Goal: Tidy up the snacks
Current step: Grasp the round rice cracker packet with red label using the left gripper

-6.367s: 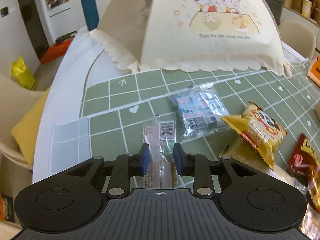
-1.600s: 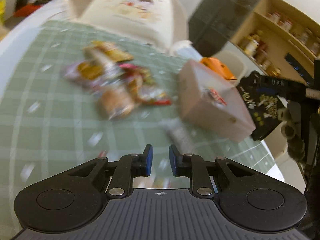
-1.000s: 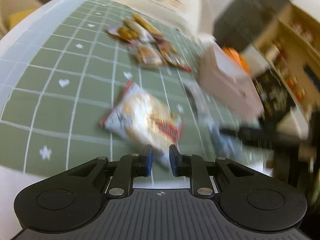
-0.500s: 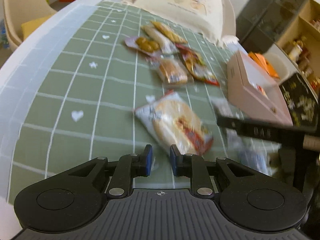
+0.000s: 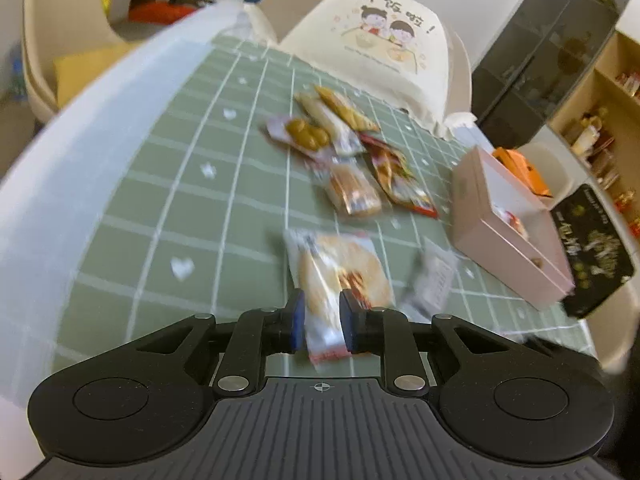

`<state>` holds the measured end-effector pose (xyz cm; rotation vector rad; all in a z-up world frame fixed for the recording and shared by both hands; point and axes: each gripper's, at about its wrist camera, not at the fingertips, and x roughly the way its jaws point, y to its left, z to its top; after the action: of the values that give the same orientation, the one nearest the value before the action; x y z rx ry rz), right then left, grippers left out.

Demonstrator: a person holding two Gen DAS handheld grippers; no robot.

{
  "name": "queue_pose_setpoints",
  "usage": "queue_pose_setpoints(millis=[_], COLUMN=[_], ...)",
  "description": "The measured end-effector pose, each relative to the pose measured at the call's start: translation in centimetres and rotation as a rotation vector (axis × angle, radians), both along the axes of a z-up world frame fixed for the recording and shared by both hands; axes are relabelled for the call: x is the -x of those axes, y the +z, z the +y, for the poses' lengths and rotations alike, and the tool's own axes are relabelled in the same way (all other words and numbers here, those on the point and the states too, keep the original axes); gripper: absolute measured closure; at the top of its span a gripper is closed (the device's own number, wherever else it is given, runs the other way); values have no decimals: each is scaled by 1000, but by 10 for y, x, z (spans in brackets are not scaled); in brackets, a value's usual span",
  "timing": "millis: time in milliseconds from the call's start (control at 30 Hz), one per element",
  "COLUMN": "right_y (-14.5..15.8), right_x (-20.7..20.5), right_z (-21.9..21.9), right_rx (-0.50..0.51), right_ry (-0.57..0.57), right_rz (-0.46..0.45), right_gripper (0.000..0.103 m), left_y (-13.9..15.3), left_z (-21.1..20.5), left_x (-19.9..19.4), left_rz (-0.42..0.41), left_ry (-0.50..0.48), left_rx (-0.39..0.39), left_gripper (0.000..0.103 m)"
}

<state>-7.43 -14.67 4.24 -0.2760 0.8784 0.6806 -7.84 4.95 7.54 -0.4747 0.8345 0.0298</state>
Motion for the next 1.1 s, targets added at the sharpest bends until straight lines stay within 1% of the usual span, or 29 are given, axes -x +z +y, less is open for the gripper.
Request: queue_pose_setpoints(millis=[67, 133, 167, 267, 300, 333, 367, 400, 433, 467, 533, 600, 633, 767, 833, 867, 900, 933, 1000, 1033, 1100], right_y=[4, 10, 12, 19, 20, 20, 20, 21, 21, 21, 20, 17, 15, 9, 7, 7, 6, 6, 7, 7, 7], right_x=[12, 16, 17, 10, 6, 4, 2, 1, 1, 3, 6, 10, 11, 17, 19, 20, 20, 20, 20, 20, 20], right_z=[-6, -17, -24, -52, -64, -73, -83, -91, -101, -109, -125, -136, -139, -145, -146, -146, -146, -145, -145, -144, -145], right_rx=[16, 16, 12, -3, -9, -11, -11, -9, -12, -17, -28, -38, -41, -45, -53, -55, -57, -57, -57, -59, -72], right_ry=[2, -29, -57, -176, -221, -256, -295, -321, -353, -376, -423, -456, -469, -497, -505, -507, -508, -506, -502, -502, -502], right_rz=[-28, -47, -54, -53, -49, -46, -44, -44, -40, -36, -25, -11, -4, 15, 21, 21, 21, 19, 12, 10, 16], right_gripper=[25, 25, 25, 25, 25, 25, 25, 25, 25, 25, 25, 25, 25, 25, 25, 25, 25, 25, 25, 25, 25], left_y=[8, 11, 11, 2, -2, -7, -9, -11, -12, -13, -14, -14, -14, -12, -11, -9, -6, -1, 8, 10, 6], left_z=[-10, -27, -38, -66, -75, -86, -98, -108, -115, -120, -125, -124, -122, -117, -113, -107, -100, -91, -68, -53, -25], left_x=[-11, -25, -33, -52, -56, -59, -60, -60, -61, -62, -65, -67, -68, -71, -72, -70, -67, -62, -48, -42, -36], left_rz=[-4, 13, 26, 57, 72, 95, 85, 89, 90, 95, 99, 103, 105, 108, 104, 100, 88, 65, 10, -7, -1], left_ry=[-33, -88, -112, -169, -188, -208, -230, -253, -270, -286, -325, -335, -336, -338, -337, -324, -299, -263, -172, -117, -23], left_rx=[-64, -128, -157, -211, -242, -288, -358, -411, -450, -467, -455, -413, -393, -345, -316, -289, -264, -251, -253, -225, -116], left_gripper=[80, 80, 80, 80, 78, 78, 77, 76, 70, 65, 44, 34, 32, 28, 29, 31, 33, 33, 33, 33, 34])
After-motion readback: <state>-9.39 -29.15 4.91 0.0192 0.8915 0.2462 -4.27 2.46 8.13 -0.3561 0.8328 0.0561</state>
